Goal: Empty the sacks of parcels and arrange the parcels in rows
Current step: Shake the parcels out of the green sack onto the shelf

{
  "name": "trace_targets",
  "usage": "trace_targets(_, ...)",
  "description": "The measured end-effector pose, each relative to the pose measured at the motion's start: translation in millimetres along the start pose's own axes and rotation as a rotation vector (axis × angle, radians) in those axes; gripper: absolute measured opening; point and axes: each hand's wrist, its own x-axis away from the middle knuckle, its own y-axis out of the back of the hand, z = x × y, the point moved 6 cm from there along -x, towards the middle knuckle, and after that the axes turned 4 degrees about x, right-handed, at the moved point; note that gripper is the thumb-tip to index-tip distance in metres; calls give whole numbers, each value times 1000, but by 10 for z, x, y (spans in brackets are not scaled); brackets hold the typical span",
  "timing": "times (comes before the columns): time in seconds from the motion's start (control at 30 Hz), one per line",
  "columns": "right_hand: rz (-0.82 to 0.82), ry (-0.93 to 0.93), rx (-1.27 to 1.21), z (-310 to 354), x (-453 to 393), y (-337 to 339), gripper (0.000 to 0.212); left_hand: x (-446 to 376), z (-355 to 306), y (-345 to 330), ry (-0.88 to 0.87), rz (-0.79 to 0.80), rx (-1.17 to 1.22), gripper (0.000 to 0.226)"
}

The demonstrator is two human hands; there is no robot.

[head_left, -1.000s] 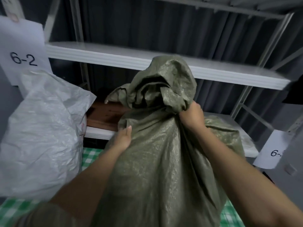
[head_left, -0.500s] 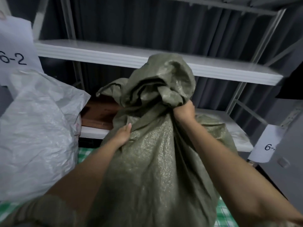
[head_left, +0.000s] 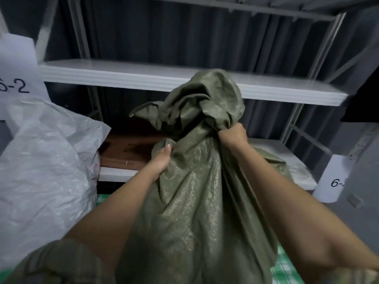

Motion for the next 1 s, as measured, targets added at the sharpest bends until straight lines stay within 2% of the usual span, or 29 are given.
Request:
trace_targets(0.07,-34,56,-20,35,-42,78,29,-22,-143,-32,-38,17,90,58)
trace_targets(0.13,-67,40,-76,8,-86,155,27,-73,-229,-9,-75,9,46,58)
trace_targets(0.27,59,-27,3,-236,-87,-13,41,-69,-204,-17,-62,-4,26,55)
trace_targets(0.37,64,-4,-17,-291,-69,-68,45,-72,-182,-3,-49,7,56,54)
trace_targets(0.53,117,28,-31,-300,-41,-184,64,-65,-120,63,-28,23,79,55)
trace_targets(0.77,179,61,3,-331,-42,-320,72,-72,28,188,42,10,106,58)
trace_targets(0.87,210,60,8,-382,-56,-389,78,-79,120,227,87,45,149,65)
trace_targets(0.93,213,61,82,-421,-62,-429,88,-232,304,278,119,45,194,81)
trace_targets(1.0,282,83,167,-461,-64,-499,99,-427,513,331,157,29,231,91)
